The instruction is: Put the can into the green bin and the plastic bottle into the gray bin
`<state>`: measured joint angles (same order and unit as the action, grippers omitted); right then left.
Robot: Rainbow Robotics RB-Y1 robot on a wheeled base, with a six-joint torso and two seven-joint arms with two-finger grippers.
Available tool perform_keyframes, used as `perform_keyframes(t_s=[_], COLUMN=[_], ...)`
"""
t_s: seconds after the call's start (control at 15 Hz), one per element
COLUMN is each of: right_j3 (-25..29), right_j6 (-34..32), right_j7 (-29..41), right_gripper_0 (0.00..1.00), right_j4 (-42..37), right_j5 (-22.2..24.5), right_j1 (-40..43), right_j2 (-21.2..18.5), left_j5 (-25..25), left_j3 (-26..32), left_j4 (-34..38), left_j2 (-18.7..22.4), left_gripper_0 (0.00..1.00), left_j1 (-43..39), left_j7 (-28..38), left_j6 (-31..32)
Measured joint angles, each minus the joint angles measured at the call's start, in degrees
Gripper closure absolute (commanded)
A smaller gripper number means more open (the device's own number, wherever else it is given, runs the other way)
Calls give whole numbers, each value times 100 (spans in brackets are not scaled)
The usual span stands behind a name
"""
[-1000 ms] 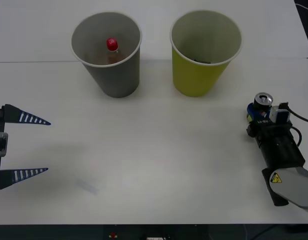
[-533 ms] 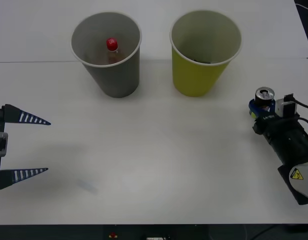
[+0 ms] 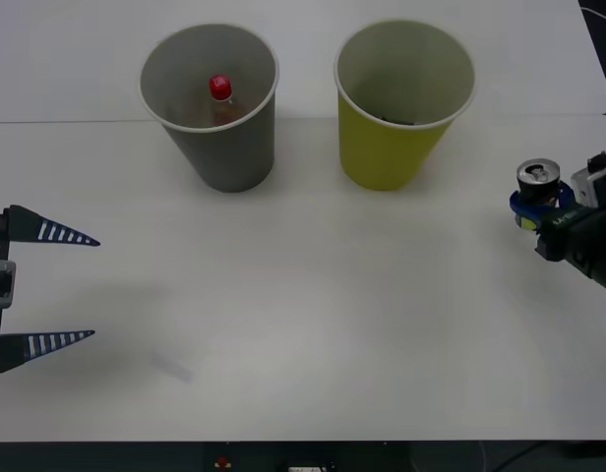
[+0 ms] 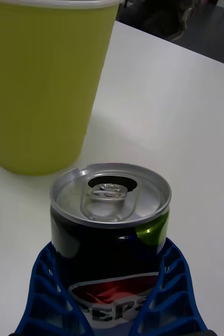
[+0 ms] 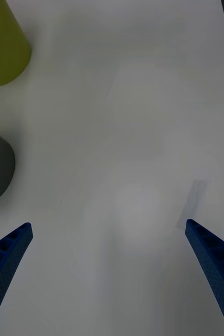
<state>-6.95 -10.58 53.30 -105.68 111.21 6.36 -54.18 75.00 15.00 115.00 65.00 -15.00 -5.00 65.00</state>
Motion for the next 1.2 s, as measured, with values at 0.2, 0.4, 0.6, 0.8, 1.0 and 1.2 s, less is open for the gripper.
perform_keyframes(t_s=[0.2, 0.4, 0.6, 0.8, 1.0, 1.2], right_j3=[724, 1595, 2417, 3016, 3365, 3441], right_j6=[-885, -2233, -3539, -4721, -5811, -6571], right_j7=[136, 615, 1316, 2242, 2542, 2545], right_gripper_0=[100, 100, 100, 100, 100, 100], right_j4=[-550, -993, -1439, -1909, -2012, -1873], right_j5=[-124, -563, -720, -722, -748, -729], right_j1=[346, 443, 379, 142, -481, -1178], right_j2=[61, 347, 612, 654, 660, 561], left_j5=[0, 0, 0, 0, 0, 0], left_j3=[0, 0, 0, 0, 0, 0], left_j4=[0, 0, 0, 0, 0, 0], left_j2=[0, 0, 0, 0, 0, 0], left_gripper_0=[0, 0, 0, 0, 0, 0], left_j1=[0, 0, 0, 0, 0, 0], left_j7=[0, 0, 0, 0, 0, 0], left_j6=[0, 0, 0, 0, 0, 0])
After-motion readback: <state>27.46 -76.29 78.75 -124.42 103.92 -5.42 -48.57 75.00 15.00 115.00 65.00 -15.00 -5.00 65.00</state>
